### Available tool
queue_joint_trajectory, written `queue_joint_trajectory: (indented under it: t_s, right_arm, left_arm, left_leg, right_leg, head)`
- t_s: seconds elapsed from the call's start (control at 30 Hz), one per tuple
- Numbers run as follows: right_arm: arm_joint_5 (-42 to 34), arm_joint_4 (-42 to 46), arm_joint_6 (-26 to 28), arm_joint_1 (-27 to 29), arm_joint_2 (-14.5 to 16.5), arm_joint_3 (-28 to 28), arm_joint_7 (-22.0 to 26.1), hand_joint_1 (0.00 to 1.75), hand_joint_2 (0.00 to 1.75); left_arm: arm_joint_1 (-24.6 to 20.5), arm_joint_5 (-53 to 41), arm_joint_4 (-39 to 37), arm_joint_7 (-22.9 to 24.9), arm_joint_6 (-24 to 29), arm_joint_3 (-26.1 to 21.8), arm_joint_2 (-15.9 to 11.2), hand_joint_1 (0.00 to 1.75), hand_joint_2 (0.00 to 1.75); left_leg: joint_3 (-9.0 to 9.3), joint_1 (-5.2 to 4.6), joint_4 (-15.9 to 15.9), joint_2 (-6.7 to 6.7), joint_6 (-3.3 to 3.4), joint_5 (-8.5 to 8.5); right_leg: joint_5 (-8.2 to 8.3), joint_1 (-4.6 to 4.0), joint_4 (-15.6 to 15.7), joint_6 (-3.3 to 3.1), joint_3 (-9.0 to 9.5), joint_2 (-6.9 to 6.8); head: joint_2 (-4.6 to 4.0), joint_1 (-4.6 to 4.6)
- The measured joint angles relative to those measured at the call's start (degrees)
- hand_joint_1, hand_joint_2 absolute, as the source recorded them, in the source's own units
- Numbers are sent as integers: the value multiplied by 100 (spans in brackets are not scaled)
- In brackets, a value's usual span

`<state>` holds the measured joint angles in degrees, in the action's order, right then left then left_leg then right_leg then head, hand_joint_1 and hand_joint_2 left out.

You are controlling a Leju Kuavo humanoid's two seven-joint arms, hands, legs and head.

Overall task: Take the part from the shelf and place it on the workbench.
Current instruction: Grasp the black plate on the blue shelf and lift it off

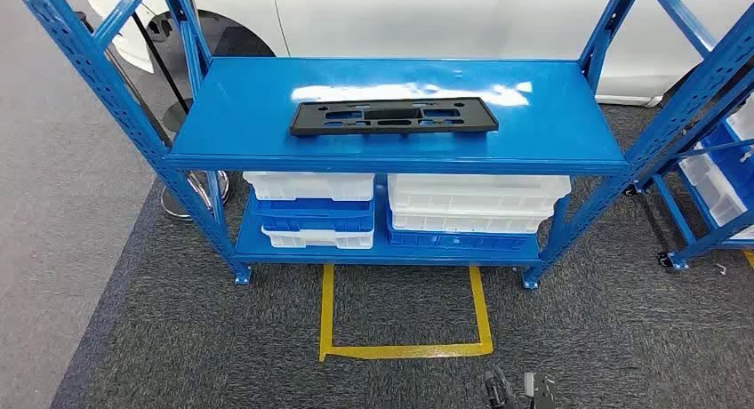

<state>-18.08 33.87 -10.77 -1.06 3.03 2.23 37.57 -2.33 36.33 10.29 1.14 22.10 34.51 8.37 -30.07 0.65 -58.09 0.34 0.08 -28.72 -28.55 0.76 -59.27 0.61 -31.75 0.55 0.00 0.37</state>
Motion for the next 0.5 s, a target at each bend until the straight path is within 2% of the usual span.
queue_joint_trajectory:
  t_s: [0.2,0.3,0.37,0.43,0.5]
  right_arm:
    - [174,244,-43,62,63,7,11,0,175]
    - [744,1358,-23,345,227,382,79,0,175]
    - [1040,2057,90,505,280,774,115,0,175]
    - [1173,2398,224,578,278,1019,137,0,87]
    - [1310,2715,387,643,276,1278,164,0,0]
  left_arm:
    - [-4,0,0,4,-3,14,0,0,0]
    - [-16,0,-11,58,-56,112,-1,0,0]
    - [-30,1,-23,96,-87,177,-1,0,0]
    - [-39,3,-24,107,-96,220,-1,0,0]
    - [-48,7,-25,125,-108,265,1,0,0]
  left_leg:
    - [0,0,0,0,0,0]
    - [-12,-10,-29,0,23,-12]
    - [-18,-19,-29,0,70,-8]
    - [28,15,68,17,122,49]
    - [71,50,149,48,163,94]
  right_leg:
    - [0,0,0,0,0,0]
    - [9,27,6,15,0,2]
    - [28,47,31,51,9,4]
    - [-20,43,-28,86,-4,-6]
    - [-265,50,-453,113,-211,-18]
  head:
    - [0,0]
    - [0,0]
    - [0,0]
    - [0,4]
    - [0,9]
